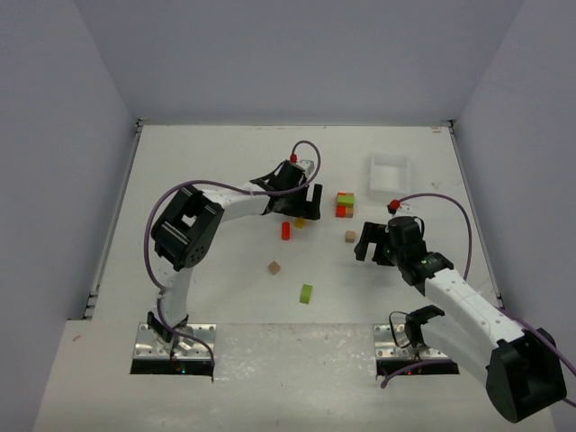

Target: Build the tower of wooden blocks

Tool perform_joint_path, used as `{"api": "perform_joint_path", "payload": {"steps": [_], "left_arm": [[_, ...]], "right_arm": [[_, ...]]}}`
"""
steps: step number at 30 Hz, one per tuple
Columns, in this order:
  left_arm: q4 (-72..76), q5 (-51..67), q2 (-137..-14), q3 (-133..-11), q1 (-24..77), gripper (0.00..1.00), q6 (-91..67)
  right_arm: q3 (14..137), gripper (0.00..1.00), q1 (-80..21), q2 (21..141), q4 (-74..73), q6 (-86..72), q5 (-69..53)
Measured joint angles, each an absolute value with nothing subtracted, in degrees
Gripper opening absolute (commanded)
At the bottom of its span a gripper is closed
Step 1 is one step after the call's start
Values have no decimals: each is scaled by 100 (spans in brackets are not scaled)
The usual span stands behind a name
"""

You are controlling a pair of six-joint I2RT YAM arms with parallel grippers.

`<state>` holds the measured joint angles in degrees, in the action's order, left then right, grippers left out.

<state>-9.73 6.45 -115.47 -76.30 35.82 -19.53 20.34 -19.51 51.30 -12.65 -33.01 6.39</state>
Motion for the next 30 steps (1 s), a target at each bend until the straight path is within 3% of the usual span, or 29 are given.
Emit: {"api": "perform_joint_path", "payload": {"steps": [6, 11, 13, 16, 22, 24, 30], "left_arm": [[-1333, 410, -11863, -7983, 3642, 61, -1811], [-1443, 191, -11901, -8018, 3663, 35, -1800], [-1486, 149, -11913, -8023, 3673, 32, -1811], [-1505, 47, -11926, -8026, 3690, 17, -1814], [-1527, -95, -11917, -8047, 3723, 8, -1878], [-1533, -166, -11909, -8047, 3736, 0, -2023], [-1547, -371, -11636, -7718, 3797, 0, -2853]], "right_arm": [[2034, 99, -1951, 5246, -1273, -3301, 722], [2034, 99, -1951, 5260, -1282, -3304, 749], [2034, 99, -1951, 5260, -1289, -3304, 751], [2034, 99, -1951, 5260, -1297, -3304, 751], [2034, 99, -1951, 5258, -1336, -3305, 750], [2034, 99, -1951, 5251, -1345, -3301, 738], [1754, 99, -1953, 4605, -976, -3058, 63]]}}
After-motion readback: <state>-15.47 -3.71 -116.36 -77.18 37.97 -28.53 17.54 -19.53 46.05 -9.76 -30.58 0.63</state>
